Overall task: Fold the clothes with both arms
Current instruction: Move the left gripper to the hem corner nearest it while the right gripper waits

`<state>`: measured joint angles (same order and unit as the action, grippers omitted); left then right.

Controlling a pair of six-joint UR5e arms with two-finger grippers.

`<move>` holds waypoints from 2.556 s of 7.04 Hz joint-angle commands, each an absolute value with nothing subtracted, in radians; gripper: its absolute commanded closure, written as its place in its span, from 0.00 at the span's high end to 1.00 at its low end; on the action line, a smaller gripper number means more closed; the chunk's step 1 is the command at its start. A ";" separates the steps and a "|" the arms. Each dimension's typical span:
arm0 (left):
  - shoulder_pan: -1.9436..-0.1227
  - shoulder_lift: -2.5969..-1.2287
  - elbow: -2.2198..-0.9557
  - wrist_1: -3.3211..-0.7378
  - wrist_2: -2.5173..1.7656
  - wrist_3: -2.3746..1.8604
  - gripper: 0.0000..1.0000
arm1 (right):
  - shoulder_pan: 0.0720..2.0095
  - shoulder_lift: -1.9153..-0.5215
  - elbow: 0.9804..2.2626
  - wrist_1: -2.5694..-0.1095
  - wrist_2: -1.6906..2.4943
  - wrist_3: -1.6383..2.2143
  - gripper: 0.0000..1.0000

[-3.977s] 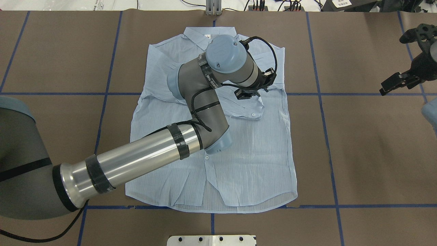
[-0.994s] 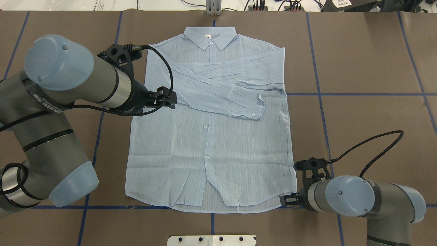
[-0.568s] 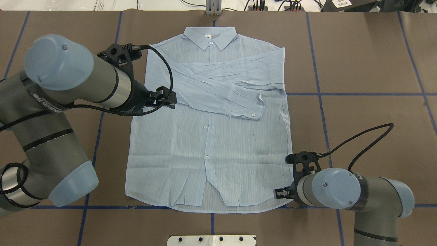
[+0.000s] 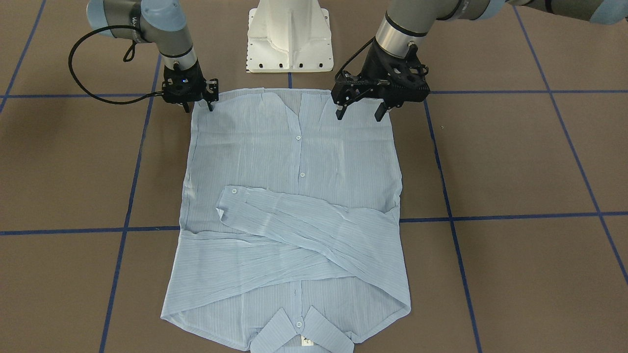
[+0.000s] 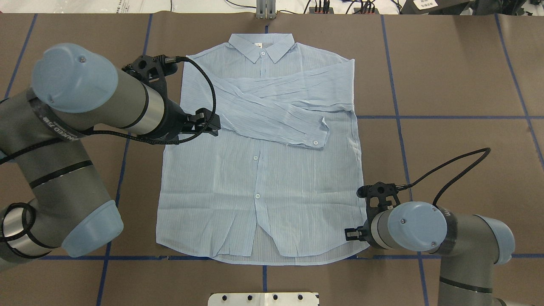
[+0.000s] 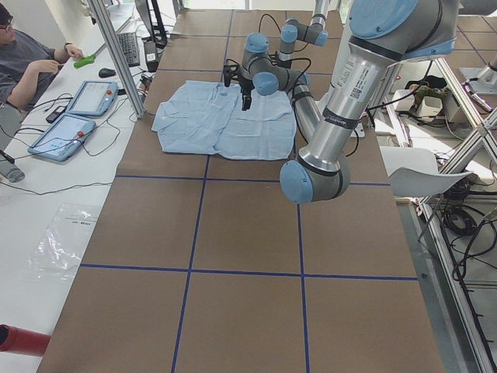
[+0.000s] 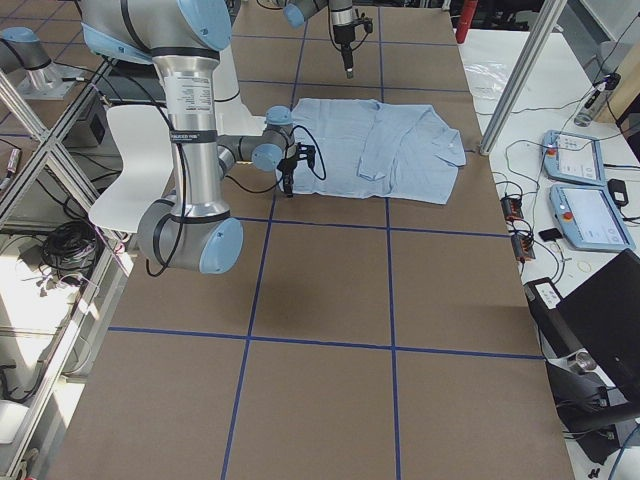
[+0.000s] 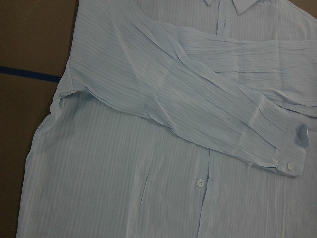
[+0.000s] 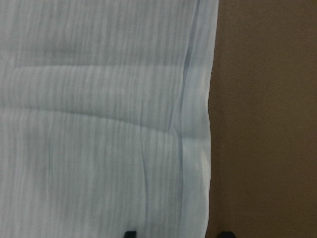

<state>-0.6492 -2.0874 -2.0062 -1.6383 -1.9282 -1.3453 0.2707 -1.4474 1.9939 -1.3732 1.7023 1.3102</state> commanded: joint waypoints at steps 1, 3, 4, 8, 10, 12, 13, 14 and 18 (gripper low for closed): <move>-0.649 -2.086 -2.005 -1.638 -1.928 -1.344 0.93 | 0.288 -1.448 1.996 -1.373 1.730 1.310 0.39; -0.649 -2.085 -2.003 -1.638 -1.928 -1.345 0.90 | 0.304 -1.447 2.003 -1.371 1.753 1.310 0.24; -0.649 -2.085 -2.003 -1.637 -1.928 -1.345 0.89 | 0.304 -1.447 2.005 -1.371 1.753 1.310 0.07; -0.612 -2.001 -2.031 -1.652 -1.847 -1.361 0.87 | 0.316 -1.445 2.054 -1.371 1.741 1.318 0.00; -0.510 -1.851 -2.090 -1.728 -1.768 -1.445 0.87 | 0.328 -1.447 2.059 -1.370 1.741 1.322 0.00; -0.386 -1.649 -2.088 -1.921 -1.667 -1.540 0.87 | 0.331 -1.444 2.065 -1.368 1.735 1.328 0.00; -0.347 -1.600 -2.079 -1.968 -1.639 -1.564 0.87 | 0.334 -1.442 2.066 -1.367 1.736 1.330 0.00; -0.330 -1.603 -2.047 -1.964 -1.638 -1.569 0.85 | 0.336 -1.442 2.066 -1.364 1.740 1.328 0.00; -0.287 -1.687 -2.008 -1.892 -1.649 -1.566 0.76 | 0.347 -1.442 2.066 -1.362 1.746 1.328 0.00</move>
